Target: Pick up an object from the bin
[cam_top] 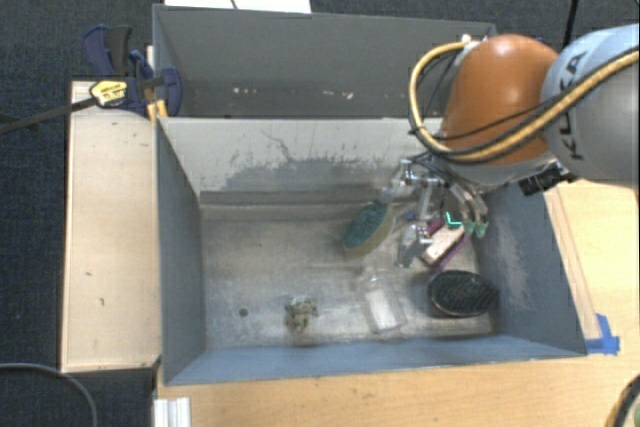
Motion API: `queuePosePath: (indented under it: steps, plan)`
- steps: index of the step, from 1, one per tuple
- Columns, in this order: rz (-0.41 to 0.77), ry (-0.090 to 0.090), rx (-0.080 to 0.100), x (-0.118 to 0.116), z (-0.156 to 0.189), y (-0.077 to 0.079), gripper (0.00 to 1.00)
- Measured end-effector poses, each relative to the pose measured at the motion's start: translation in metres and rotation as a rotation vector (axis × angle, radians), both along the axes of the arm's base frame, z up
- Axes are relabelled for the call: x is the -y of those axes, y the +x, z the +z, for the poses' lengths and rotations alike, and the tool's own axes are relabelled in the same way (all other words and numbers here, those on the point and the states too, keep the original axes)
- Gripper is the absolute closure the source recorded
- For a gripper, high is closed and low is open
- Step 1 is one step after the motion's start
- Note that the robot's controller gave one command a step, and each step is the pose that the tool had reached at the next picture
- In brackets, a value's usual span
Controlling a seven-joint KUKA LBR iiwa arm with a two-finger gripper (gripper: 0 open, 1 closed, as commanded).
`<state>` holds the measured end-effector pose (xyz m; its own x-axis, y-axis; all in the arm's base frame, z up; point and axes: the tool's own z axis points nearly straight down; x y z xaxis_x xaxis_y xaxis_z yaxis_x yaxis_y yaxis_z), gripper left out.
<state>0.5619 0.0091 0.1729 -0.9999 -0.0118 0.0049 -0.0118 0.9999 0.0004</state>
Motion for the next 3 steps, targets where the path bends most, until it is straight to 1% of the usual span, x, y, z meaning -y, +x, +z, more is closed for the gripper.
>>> queuePosePath:
  steps: [1,2,3]
  plan:
    - [-0.172,0.004,0.021,-0.016,-0.1,0.025,0.0]
    - [-0.172,0.003,0.024,-0.015,-0.097,0.025,1.0]
    - [-0.205,0.001,0.015,-0.012,0.036,0.032,1.0]
